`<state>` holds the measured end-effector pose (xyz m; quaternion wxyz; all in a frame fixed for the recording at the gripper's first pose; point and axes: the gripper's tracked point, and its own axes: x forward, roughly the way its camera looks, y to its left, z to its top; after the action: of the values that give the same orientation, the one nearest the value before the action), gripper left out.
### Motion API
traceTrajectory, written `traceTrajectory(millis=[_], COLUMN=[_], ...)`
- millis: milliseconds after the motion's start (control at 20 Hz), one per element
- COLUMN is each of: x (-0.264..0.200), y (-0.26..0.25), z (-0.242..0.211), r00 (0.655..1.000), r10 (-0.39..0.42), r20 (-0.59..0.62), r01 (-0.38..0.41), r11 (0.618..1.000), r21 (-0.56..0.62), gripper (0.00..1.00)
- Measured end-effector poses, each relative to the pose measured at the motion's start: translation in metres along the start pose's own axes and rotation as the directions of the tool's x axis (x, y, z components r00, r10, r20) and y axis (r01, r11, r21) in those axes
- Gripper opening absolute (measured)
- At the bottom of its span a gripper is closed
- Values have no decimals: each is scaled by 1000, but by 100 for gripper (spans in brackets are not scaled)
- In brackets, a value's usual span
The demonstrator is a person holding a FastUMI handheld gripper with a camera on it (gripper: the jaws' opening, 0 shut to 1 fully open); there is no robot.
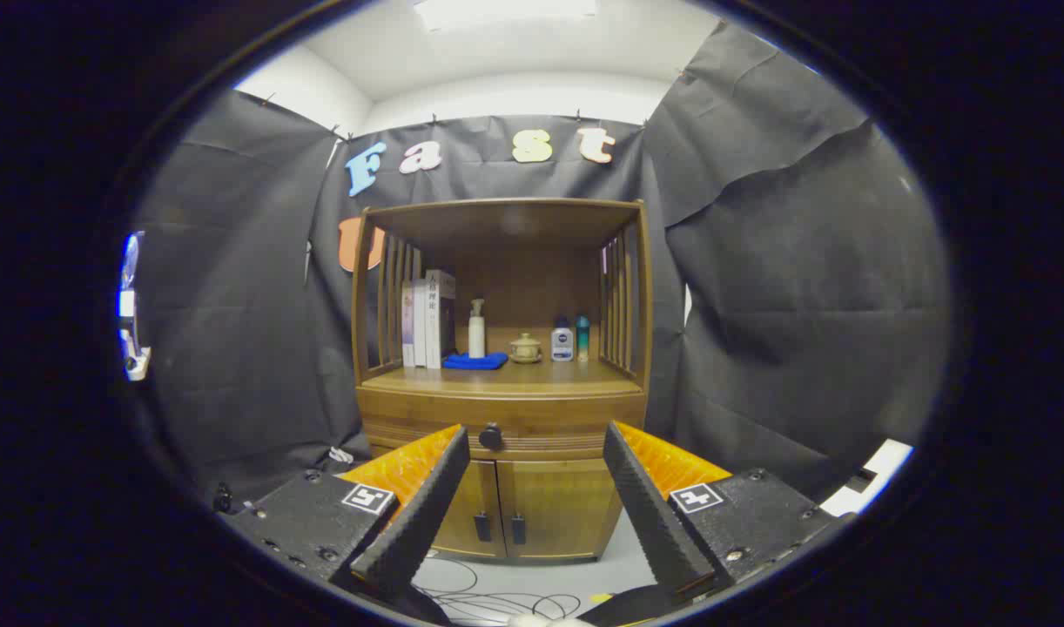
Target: Pull open the drawer, take out the items inside it, and place them on the countertop above the cabinet.
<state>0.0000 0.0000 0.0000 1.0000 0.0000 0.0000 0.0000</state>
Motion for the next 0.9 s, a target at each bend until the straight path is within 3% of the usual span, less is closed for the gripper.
traceTrajectory(millis=[900], x=[2], y=[8], z=[6], r00=[1000], r10=[-16], r20=[8], r01=[16], r11=[1000], r21=[-10], gripper=[100])
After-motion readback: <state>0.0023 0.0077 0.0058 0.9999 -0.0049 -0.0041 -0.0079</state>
